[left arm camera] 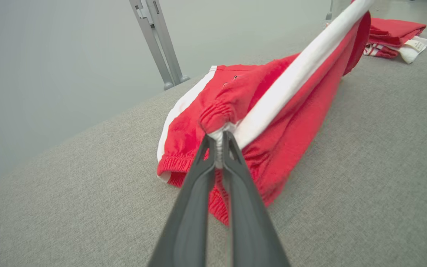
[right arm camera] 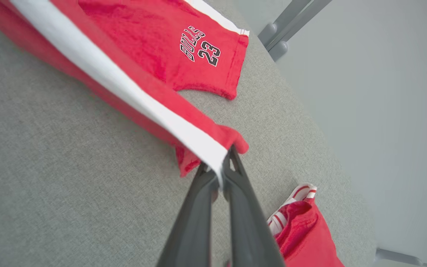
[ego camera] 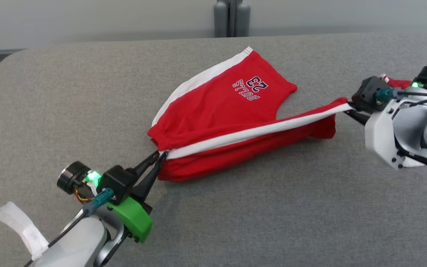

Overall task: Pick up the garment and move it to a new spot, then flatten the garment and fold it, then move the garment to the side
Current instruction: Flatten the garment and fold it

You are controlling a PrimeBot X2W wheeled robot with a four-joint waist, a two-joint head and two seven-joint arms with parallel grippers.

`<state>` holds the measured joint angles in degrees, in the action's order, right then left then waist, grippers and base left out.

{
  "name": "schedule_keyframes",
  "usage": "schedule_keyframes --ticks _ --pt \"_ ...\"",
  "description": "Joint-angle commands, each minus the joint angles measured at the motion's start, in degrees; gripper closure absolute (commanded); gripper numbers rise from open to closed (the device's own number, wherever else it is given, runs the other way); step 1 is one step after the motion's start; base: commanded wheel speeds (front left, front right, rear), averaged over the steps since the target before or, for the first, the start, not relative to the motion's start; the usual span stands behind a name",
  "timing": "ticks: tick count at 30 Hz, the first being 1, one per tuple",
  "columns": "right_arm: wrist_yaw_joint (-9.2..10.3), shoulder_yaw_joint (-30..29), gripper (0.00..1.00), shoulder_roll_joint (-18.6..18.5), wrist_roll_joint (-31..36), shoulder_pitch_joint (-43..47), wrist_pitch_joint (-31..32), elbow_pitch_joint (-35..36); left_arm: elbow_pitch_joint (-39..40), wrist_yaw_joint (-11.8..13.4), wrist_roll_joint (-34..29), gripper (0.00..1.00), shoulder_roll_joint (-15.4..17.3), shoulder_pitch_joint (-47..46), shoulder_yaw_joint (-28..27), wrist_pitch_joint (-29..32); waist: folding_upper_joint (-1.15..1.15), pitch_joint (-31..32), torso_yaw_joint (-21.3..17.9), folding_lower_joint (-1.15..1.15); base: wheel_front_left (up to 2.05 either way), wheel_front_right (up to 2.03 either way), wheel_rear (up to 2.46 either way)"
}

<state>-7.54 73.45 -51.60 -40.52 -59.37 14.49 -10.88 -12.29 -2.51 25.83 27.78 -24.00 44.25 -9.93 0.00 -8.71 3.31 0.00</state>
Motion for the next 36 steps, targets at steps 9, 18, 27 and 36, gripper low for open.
schedule_keyframes --ticks 9,18,27,36 --pt "0.10 -0.1 1.00 -2.3 0.3 -10.5 3.3 -3.5 -6.6 -0.3 -1.4 1.00 -6.4 -9.0 0.1 -1.9 0.00 -9.3 8.5 0.00 0.00 0.00 0.00" --pt "0.10 -0.1 1.00 -2.8 2.9 -16.8 9.3 -4.9 -13.8 -1.2 -1.9 1.00 -13.4 -16.6 0.0 -4.3 0.00 -14.6 13.0 0.00 0.00 0.00 0.00" --pt "0.10 -0.1 1.00 -3.1 3.0 -22.0 13.3 -5.9 -19.4 -1.9 -2.8 1.00 -19.2 -22.2 -1.1 -5.3 0.00 -19.2 15.7 0.00 0.00 0.00 0.00" --pt "0.10 -0.1 1.00 -3.2 0.0 -26.4 14.3 -9.7 -18.7 -2.7 -5.1 1.00 -21.8 -22.8 -4.8 -5.3 0.00 -22.5 18.1 0.00 0.00 0.00 0.00"
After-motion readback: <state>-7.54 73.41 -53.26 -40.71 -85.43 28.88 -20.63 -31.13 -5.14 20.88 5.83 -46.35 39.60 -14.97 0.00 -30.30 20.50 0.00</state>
